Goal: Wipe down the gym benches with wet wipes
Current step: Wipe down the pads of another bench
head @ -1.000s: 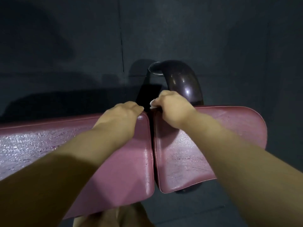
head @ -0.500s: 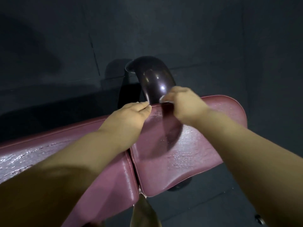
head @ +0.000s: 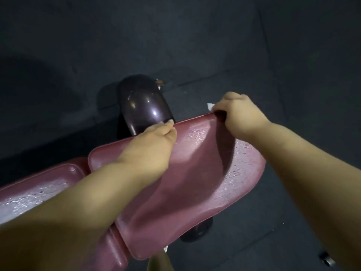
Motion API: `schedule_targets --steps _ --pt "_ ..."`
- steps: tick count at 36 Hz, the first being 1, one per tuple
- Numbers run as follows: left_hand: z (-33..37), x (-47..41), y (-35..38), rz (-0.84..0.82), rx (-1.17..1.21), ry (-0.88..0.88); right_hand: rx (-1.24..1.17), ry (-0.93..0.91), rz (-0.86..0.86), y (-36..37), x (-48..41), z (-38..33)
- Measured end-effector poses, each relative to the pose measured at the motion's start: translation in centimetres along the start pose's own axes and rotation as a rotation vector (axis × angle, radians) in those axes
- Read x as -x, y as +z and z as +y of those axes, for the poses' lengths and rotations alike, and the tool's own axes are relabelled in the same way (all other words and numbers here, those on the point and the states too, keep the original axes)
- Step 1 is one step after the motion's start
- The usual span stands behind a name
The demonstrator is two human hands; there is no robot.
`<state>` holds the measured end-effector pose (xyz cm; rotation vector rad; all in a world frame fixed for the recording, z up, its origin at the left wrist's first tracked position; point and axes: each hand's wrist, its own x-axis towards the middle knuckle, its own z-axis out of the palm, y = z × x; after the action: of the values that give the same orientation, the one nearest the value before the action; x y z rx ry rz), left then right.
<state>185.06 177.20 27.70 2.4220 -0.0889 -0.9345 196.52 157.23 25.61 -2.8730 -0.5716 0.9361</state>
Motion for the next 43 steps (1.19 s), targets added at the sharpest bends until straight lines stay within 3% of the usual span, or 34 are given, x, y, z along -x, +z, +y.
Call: schedule_targets --steps 4,7,11,19,24,28,31,37,43 --pt "3.2 -2.1 0.6 0.021 -0.051 0.11 -0.051 -0.026 0.011 0.1 0.5 2.1" --pt "5.3 -3.4 1.0 0.022 -0.116 0.168 -0.042 0.173 -0.053 0.0 1.1 5.1" --pt "6.5 -4.1 1.7 0.011 -0.201 0.167 -0.264 0.393 -0.219 -0.1 4.0 7.8" --pt "7.2 -4.0 2.3 0.027 -0.31 0.141 -0.535 0.225 0.092 0.2 4.2 5.8" --pt "7.3 -3.8 2.3 0.002 -0.308 0.131 -0.546 0.364 0.173 3.0 6.7 7.2" --pt "7.9 -3.5 2.7 0.011 -0.29 0.096 -0.582 0.536 0.034 6.0 10.2 8.5" --pt "8.4 -2.4 3.5 0.026 -0.257 0.105 -0.635 0.545 -0.056 7.5 12.4 8.5" --pt "9.3 0.5 6.1 -0.033 -0.245 0.171 -0.868 0.49 0.272 6.9 12.2 8.2" --pt "9.0 1.4 7.3 -0.018 -0.248 0.163 -1.027 0.538 0.419 11.0 15.3 7.0"
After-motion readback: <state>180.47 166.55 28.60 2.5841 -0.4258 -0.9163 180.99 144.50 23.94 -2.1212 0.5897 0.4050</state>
